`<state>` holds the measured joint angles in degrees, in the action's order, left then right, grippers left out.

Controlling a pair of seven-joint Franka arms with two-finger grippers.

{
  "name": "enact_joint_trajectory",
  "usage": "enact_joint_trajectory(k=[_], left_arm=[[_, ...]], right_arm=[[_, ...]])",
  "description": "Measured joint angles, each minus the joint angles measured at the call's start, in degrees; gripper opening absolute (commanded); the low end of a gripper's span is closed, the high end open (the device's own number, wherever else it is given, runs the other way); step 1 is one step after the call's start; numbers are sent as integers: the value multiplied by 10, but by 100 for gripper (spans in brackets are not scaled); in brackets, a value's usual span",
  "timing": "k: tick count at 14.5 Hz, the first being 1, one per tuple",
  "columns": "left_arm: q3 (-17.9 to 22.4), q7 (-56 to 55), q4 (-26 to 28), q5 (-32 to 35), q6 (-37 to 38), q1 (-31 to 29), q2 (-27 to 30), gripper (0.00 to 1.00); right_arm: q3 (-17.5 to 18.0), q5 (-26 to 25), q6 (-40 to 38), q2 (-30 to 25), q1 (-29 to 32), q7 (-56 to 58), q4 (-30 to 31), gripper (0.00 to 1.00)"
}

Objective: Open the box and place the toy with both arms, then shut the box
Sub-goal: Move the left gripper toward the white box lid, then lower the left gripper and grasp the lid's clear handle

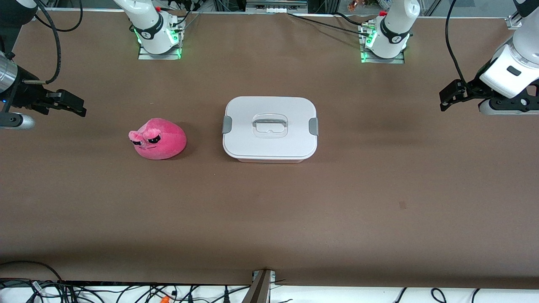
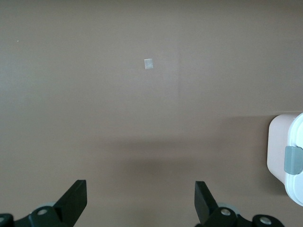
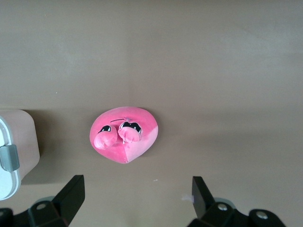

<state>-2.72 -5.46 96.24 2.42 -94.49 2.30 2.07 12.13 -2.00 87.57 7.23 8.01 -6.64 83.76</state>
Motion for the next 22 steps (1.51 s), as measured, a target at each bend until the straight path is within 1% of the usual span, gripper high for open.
enact_joint_trajectory(k=[4,9,12,14,16,18,22], left_arm=[[0,3,0,0,0,0,0,100],[-1,26,0,0,2,0,-3,100],[-3,30,0,0,34,5,-4,100],[-7,36,0,-1,52,24,-4,100],[-20,40,0,-1,58,42,-4,100],[-42,52,0,-1,60,48,-5,100],[-84,145,2,-3,81,50,-28,100]], right_arm=[[1,0,17,-8,0,0,17,100],[1,0,20,-9,0,0,18,100],[1,0,20,-9,0,0,18,100],[0,0,21,-9,0,0,18,100],[0,0,21,-9,0,0,18,100],[0,0,21,-9,0,0,18,100],[0,0,21,-9,0,1,18,100]])
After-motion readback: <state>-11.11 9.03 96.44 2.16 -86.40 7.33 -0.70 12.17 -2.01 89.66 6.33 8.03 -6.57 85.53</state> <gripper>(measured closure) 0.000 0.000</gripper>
